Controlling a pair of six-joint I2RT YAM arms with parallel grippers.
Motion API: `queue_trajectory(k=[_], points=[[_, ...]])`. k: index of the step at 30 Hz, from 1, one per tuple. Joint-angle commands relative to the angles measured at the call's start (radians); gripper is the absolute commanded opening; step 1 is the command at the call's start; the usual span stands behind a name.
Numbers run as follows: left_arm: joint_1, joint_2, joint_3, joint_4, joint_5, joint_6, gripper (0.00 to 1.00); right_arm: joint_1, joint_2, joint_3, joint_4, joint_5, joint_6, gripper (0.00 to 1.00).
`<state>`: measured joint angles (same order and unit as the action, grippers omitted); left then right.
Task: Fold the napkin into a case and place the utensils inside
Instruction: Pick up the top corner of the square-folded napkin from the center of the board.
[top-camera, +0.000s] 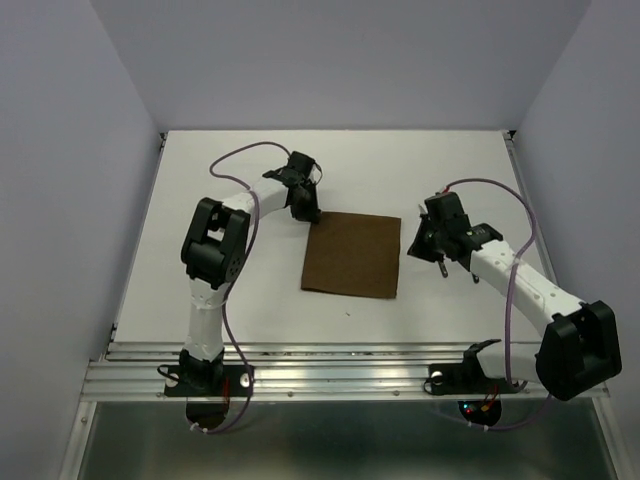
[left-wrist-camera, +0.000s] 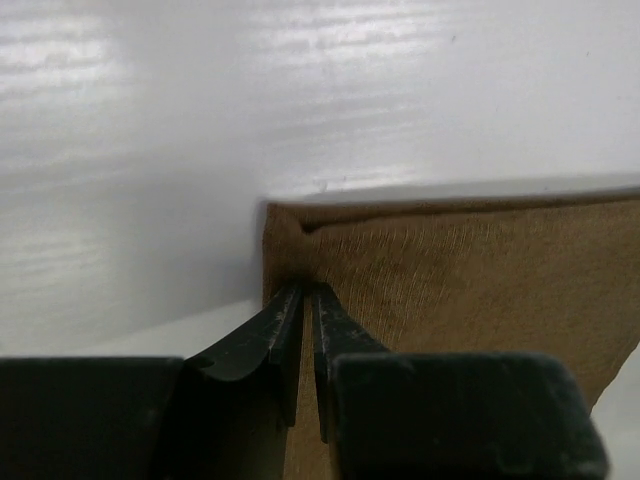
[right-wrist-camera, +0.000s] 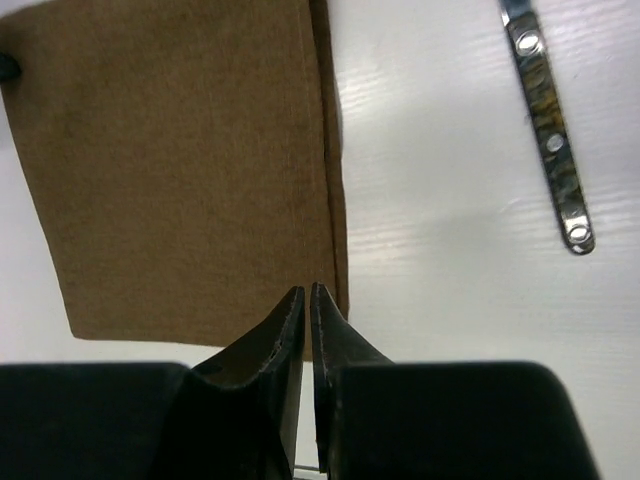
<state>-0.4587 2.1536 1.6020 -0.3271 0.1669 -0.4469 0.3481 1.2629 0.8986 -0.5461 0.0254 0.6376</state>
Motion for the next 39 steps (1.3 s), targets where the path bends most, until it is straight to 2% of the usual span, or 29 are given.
queue_trajectory(k=[1, 4, 6, 9, 11, 14, 18, 24, 31, 39], points=[[-0.006, -0.225, -0.092, -0.053, -0.046, 0.001, 0.22, 0.124, -0.037, -0.047, -0.07, 0.024, 0.089, 0.12], [-0.001, -0.365, -0.228, -0.044, -0.063, -0.012, 0.25, 0.215, -0.042, -0.095, -0.052, 0.05, 0.18, 0.15], [0.008, -0.452, -0.307, -0.033, -0.058, -0.027, 0.26, 0.226, -0.051, -0.164, 0.004, 0.042, 0.278, 0.17], [0.014, -0.523, -0.468, -0.004, -0.012, -0.039, 0.26, 0.235, -0.079, -0.225, 0.066, 0.031, 0.355, 0.26], [0.011, -0.572, -0.571, 0.022, 0.045, -0.058, 0.26, 0.235, -0.073, -0.256, 0.1, 0.027, 0.367, 0.32], [0.0, -0.595, -0.658, 0.078, 0.082, -0.073, 0.26, 0.235, -0.021, -0.251, 0.106, 0.018, 0.353, 0.33], [-0.001, -0.592, -0.695, 0.089, 0.076, -0.073, 0.26, 0.235, 0.006, -0.244, 0.11, 0.022, 0.356, 0.33], [-0.001, -0.575, -0.7, 0.102, 0.071, -0.076, 0.26, 0.235, 0.038, -0.25, 0.127, 0.028, 0.356, 0.41], [-0.001, -0.575, -0.767, 0.149, 0.123, -0.073, 0.26, 0.235, 0.055, -0.271, 0.173, 0.054, 0.376, 0.4], [-0.001, -0.564, -0.778, 0.148, 0.092, -0.07, 0.26, 0.235, 0.053, -0.277, 0.181, 0.074, 0.384, 0.22]])
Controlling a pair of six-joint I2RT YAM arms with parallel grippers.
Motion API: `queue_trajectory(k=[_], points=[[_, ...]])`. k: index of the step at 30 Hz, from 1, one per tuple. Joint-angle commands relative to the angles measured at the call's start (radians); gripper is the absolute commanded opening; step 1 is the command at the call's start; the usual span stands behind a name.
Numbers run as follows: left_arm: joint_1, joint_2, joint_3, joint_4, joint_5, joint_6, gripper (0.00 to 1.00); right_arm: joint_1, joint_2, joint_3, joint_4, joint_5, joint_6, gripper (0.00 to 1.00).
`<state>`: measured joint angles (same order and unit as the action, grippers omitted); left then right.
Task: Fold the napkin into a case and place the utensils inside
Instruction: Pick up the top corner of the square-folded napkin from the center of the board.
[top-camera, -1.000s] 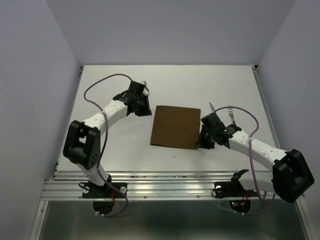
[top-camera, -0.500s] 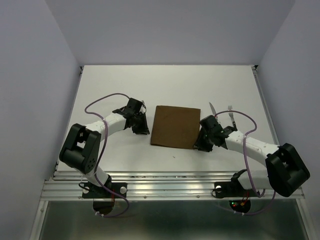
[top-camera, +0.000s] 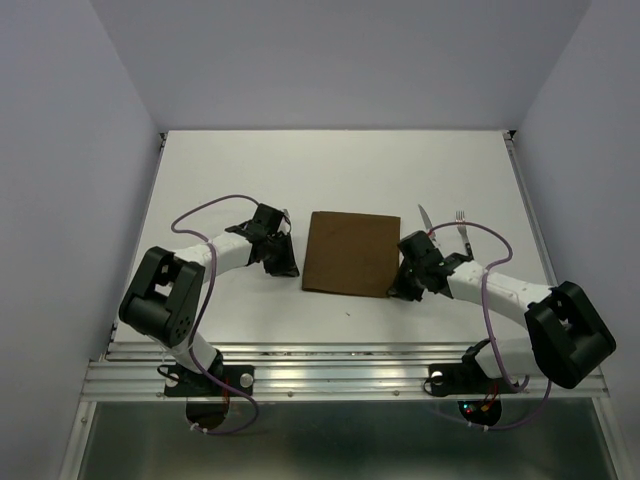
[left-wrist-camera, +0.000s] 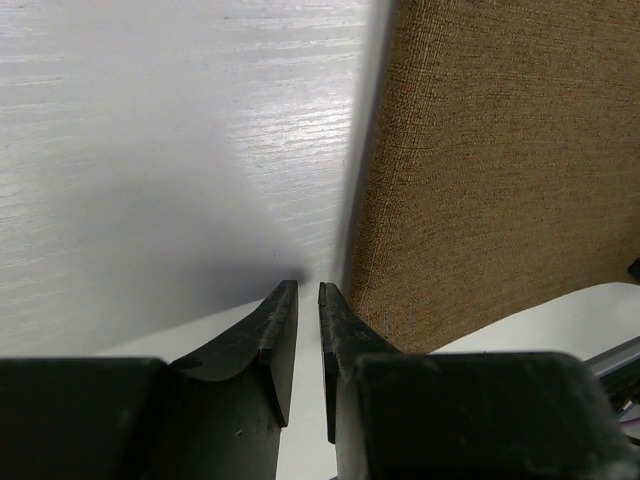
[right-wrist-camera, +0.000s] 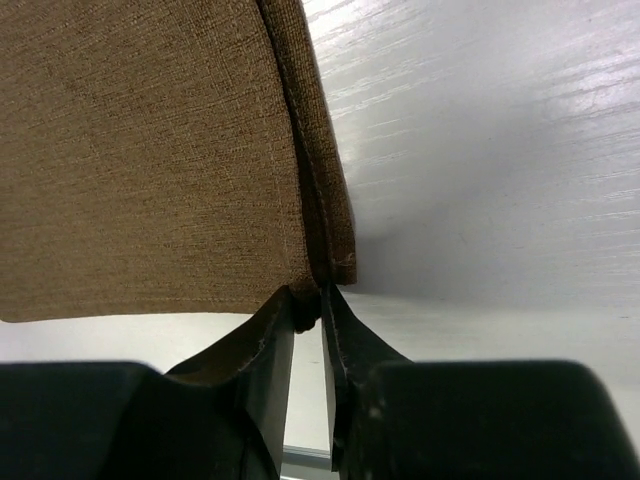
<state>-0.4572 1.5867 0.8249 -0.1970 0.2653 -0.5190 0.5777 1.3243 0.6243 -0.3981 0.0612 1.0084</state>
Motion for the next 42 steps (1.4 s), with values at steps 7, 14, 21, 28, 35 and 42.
queue_trajectory(k=[7, 14, 21, 28, 35, 42], points=[[-0.003, 0.03, 0.006, 0.027, -0.008, -0.007, 0.26, 0.005, -0.053, 0.011, -0.019, 0.058, 0.007, 0.36], [-0.003, 0.036, 0.016, 0.031, 0.022, 0.004, 0.26, 0.005, -0.068, 0.011, -0.03, 0.063, 0.009, 0.17], [-0.023, -0.085, 0.037, 0.019, 0.003, 0.017, 0.24, 0.005, -0.062, 0.026, -0.033, 0.054, -0.001, 0.03], [-0.05, -0.093, 0.019, 0.027, 0.048, 0.011, 0.0, 0.005, -0.056, 0.058, -0.059, 0.061, -0.011, 0.1], [-0.104, -0.082, -0.036, 0.068, 0.064, -0.021, 0.0, 0.005, -0.056, 0.046, -0.059, 0.066, -0.007, 0.25], [-0.113, -0.062, -0.032, 0.09, 0.058, -0.029, 0.0, 0.005, -0.062, 0.043, -0.056, 0.078, -0.002, 0.25]])
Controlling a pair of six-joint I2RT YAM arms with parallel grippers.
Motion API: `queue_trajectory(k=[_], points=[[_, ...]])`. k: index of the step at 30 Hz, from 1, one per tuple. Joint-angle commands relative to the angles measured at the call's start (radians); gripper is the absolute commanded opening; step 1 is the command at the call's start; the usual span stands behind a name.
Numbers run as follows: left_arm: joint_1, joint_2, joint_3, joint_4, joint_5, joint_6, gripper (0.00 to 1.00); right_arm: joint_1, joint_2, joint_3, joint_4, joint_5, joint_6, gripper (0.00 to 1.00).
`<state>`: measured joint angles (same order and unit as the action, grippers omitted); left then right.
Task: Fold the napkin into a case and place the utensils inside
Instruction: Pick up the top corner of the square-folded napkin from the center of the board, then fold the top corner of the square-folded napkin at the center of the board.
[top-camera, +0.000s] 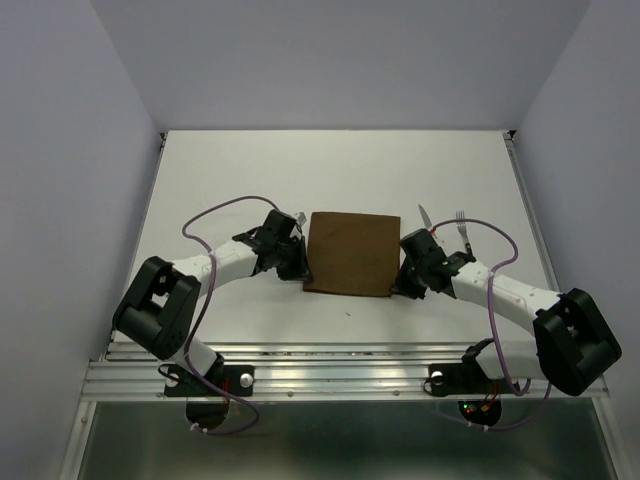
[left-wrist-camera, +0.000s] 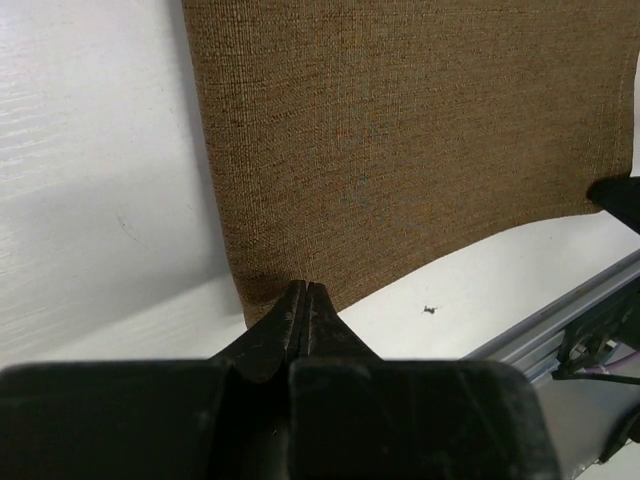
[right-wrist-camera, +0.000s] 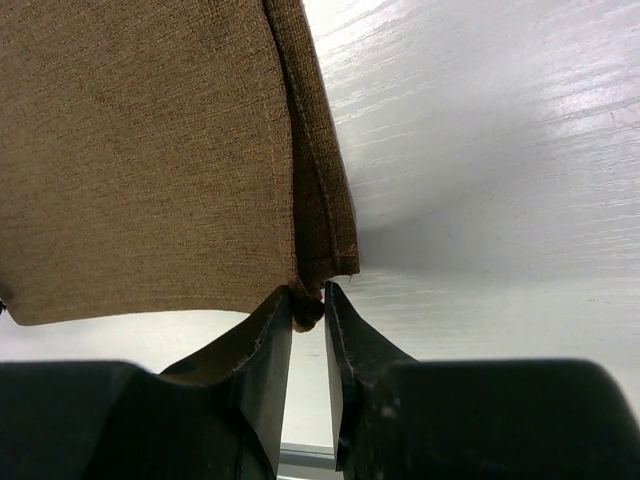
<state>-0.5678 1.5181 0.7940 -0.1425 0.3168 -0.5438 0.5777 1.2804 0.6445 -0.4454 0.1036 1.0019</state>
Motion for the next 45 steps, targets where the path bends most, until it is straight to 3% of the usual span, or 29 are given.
queue_trajectory(k=[1, 10, 16, 18, 20, 25, 26, 29, 31, 45], points=[[-0.003, 0.017, -0.002, 0.035, 0.007, -0.002, 0.0, 0.005, -0.016, 0.024, -0.012, 0.036, 0.004, 0.25], [-0.003, 0.077, -0.022, 0.037, 0.005, 0.011, 0.0, 0.005, -0.041, 0.032, -0.033, 0.056, 0.007, 0.25], [-0.004, 0.096, -0.019, 0.032, 0.007, 0.024, 0.0, 0.005, -0.038, 0.034, -0.03, 0.054, 0.009, 0.19], [-0.006, 0.097, -0.019, 0.032, 0.007, 0.024, 0.0, 0.005, -0.036, 0.035, -0.032, 0.053, 0.009, 0.23], [-0.006, 0.097, -0.021, 0.031, 0.007, 0.025, 0.0, 0.005, -0.035, 0.037, -0.033, 0.051, 0.009, 0.33], [-0.007, 0.105, -0.019, 0.026, 0.005, 0.025, 0.0, 0.005, -0.038, 0.04, -0.041, 0.054, 0.009, 0.33], [-0.009, 0.105, -0.018, 0.026, 0.005, 0.027, 0.0, 0.005, -0.041, 0.04, -0.042, 0.059, 0.009, 0.32], [-0.009, 0.105, -0.012, 0.023, 0.01, 0.03, 0.0, 0.005, -0.041, 0.046, -0.052, 0.068, 0.009, 0.08], [-0.009, 0.105, -0.003, 0.017, 0.016, 0.033, 0.0, 0.005, -0.039, 0.056, -0.052, 0.071, 0.004, 0.02], [0.022, 0.051, 0.206, -0.14, 0.002, 0.07, 0.0, 0.005, 0.126, 0.279, 0.03, 0.019, -0.112, 0.01]])
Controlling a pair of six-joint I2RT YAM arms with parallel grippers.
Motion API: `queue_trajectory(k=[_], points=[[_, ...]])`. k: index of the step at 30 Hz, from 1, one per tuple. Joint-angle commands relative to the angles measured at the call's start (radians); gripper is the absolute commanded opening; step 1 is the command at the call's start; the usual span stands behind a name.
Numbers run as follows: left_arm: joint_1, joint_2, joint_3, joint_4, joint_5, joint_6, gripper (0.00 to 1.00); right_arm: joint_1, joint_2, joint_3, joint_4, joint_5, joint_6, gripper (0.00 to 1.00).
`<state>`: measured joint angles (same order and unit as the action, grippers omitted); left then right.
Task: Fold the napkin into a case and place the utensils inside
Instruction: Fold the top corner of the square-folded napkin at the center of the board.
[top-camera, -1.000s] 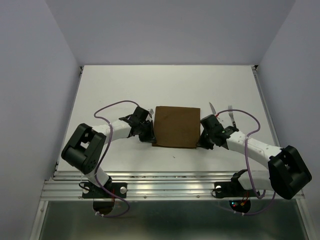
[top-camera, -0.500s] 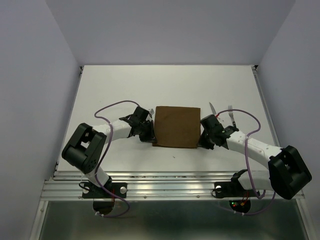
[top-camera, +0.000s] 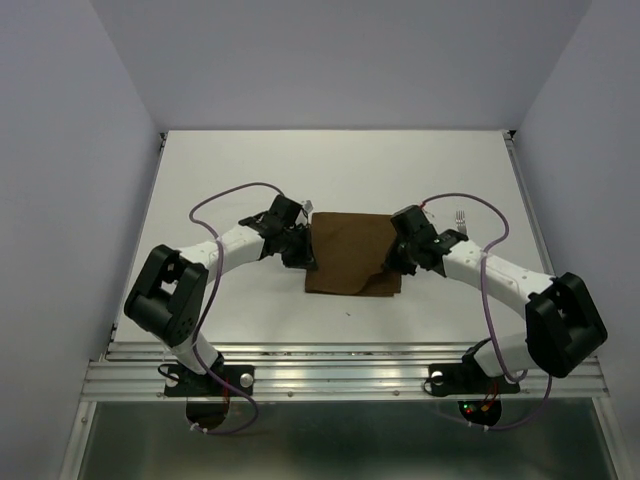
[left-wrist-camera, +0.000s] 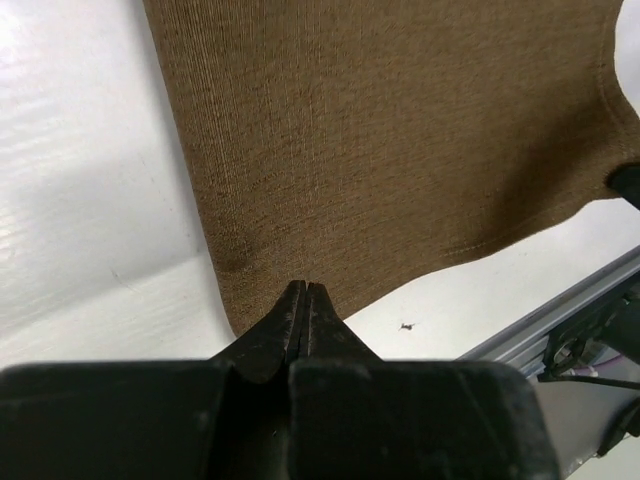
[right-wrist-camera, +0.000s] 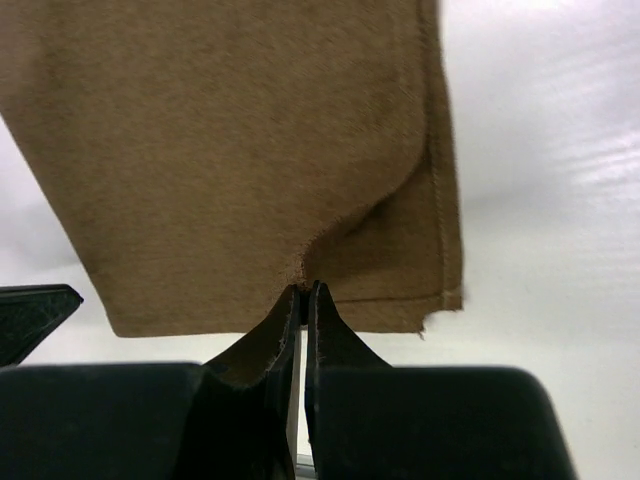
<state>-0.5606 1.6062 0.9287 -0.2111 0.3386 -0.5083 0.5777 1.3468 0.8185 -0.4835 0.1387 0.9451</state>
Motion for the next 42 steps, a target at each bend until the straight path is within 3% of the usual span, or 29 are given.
queue_trajectory(k=[1, 17, 42], points=[[0.019, -0.041, 0.081, -0.079, -0.029, 0.04, 0.0, 0.005, 0.078, 0.122, 0.08, -0.022, -0.063, 0.01], [0.125, -0.157, 0.096, -0.171, -0.121, 0.031, 0.0, 0.014, 0.509, 0.502, 0.212, -0.086, -0.135, 0.01], [0.126, -0.146, 0.07, -0.162, -0.115, 0.021, 0.0, 0.024, 0.689, 0.683, 0.24, -0.131, -0.137, 0.01]])
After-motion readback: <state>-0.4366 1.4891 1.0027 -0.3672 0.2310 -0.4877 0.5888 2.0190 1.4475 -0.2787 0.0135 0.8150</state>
